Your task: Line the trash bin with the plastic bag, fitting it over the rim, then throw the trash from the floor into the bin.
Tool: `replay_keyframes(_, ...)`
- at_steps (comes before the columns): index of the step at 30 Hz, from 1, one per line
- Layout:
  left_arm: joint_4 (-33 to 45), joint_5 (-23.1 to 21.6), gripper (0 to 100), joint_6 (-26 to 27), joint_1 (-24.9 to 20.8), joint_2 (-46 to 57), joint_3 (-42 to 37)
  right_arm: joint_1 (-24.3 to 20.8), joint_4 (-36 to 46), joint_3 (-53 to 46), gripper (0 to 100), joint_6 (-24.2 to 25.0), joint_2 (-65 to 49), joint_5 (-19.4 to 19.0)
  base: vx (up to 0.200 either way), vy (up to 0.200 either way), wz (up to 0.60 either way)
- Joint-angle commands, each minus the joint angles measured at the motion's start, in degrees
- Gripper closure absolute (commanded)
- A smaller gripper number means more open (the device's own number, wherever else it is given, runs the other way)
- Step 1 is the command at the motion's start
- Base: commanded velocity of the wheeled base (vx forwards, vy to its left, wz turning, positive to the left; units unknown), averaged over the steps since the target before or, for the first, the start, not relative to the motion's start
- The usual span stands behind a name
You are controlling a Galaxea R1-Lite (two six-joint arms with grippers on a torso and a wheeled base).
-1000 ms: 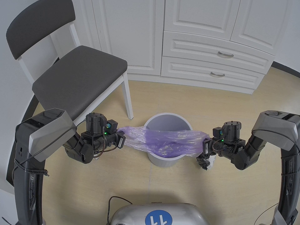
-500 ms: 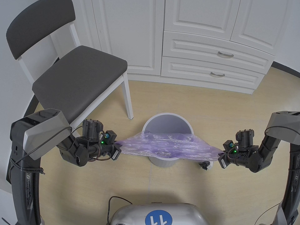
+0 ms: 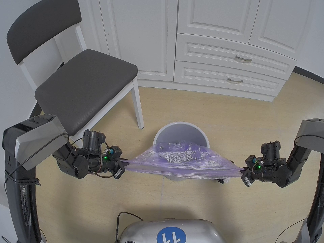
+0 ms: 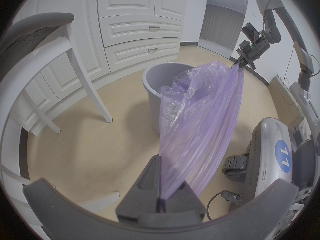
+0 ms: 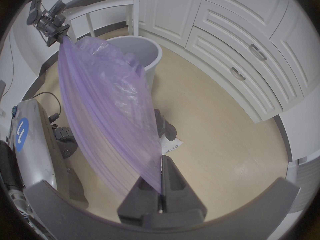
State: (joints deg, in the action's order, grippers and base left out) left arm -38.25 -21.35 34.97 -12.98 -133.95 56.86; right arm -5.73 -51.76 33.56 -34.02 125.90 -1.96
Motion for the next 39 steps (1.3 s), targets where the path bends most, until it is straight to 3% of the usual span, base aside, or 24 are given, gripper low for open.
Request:
replay_keyframes(1,0.02,0.08,100,0.88,0.33,0.27,-0.43,0.28,1.93,-0.6,100,-1.13,-2.42,0.03,0.0,0.0,0.0)
replay_keyframes(18,0.02,0.08,100,1.41,1.21,0.53,-0.52,2.74,5.18,-1.48,100,-3.07,-7.52,-0.15,0.0,0.0,0.0)
replay_keyframes(30,-2.09,0.87,100,0.97,-0.29,-4.74,2.82,0.72,5.44,2.83,100,-2.71,0.75,0.64,0.0,0.0,0.0)
replay_keyframes(36,-14.92,5.35,100,-8.52,-3.8,-10.63,5.11,-1.74,1.22,8.01,100,7.31,5.67,4.69,0.0,0.0,0.0)
replay_keyframes(39,-17.82,7.37,100,-10.72,-4.95,-12.04,6.34,-2.18,-1.15,8.98,100,9.41,6.72,5.83,0.0,0.0,0.0)
